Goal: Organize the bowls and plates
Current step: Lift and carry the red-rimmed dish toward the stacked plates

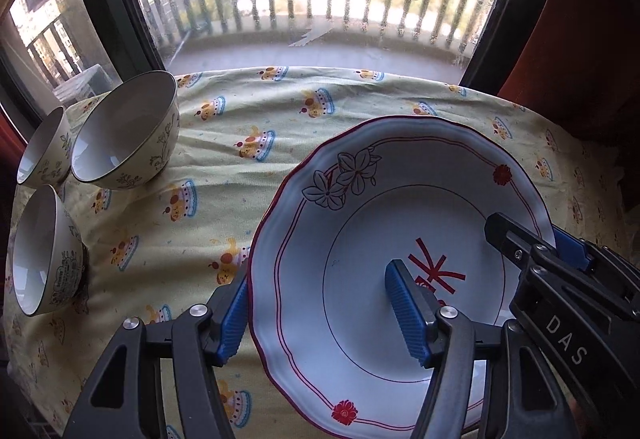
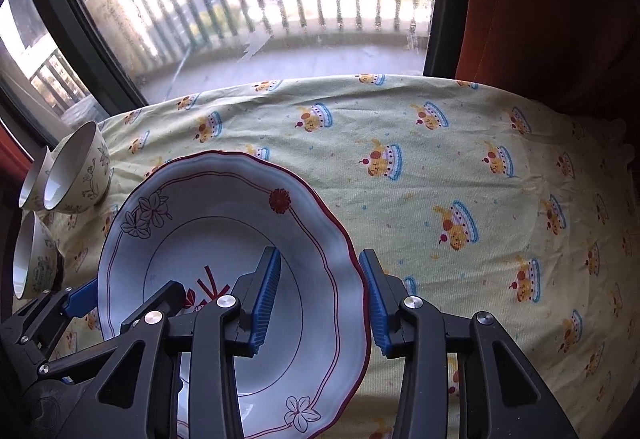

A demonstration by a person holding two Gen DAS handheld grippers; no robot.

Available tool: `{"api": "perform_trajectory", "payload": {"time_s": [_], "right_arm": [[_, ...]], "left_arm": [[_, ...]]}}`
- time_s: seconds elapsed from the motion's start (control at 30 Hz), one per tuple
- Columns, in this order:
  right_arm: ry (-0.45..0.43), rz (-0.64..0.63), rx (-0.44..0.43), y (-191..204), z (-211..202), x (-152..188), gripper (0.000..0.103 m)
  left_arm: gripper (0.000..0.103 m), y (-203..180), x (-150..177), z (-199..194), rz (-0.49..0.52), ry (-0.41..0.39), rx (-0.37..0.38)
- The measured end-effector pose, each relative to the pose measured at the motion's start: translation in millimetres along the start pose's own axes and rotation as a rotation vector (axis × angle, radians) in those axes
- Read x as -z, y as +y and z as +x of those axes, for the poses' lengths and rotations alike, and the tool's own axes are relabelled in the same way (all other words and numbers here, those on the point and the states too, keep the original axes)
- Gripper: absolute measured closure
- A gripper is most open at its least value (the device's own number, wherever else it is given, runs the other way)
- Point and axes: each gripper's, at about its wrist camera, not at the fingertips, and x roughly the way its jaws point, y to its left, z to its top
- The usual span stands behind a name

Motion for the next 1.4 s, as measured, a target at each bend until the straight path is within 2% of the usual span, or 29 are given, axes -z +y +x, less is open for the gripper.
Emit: {"api": "perform_trajectory", "payload": {"time_s": [0.37, 0.73, 1.07, 1.4], "right_arm": [[-0.075, 0.032, 0.072, 30.3, -68.4, 20.2, 0.059], [-0.101, 0.121, 0.180, 48.8, -120.1, 71.9, 0.059], [-0.069, 0.187, 0.219, 28.3, -142.7, 122.9, 0.059], [0.019, 0.165, 0.173, -16.0, -136.9, 161.5, 0.059]], "left_arm": [[0.039, 21.2, 16.6, -61.4, 0.067, -0.062, 0.072], [0.039, 28.7, 56.0, -94.8, 0.164, -0.063, 0.169], [0.039, 4.6, 96.9, -103.1, 0.204, -0.014, 0.188], [0.039, -32.0, 138.9, -88.6, 0.141, 0.091, 0.144]]}}
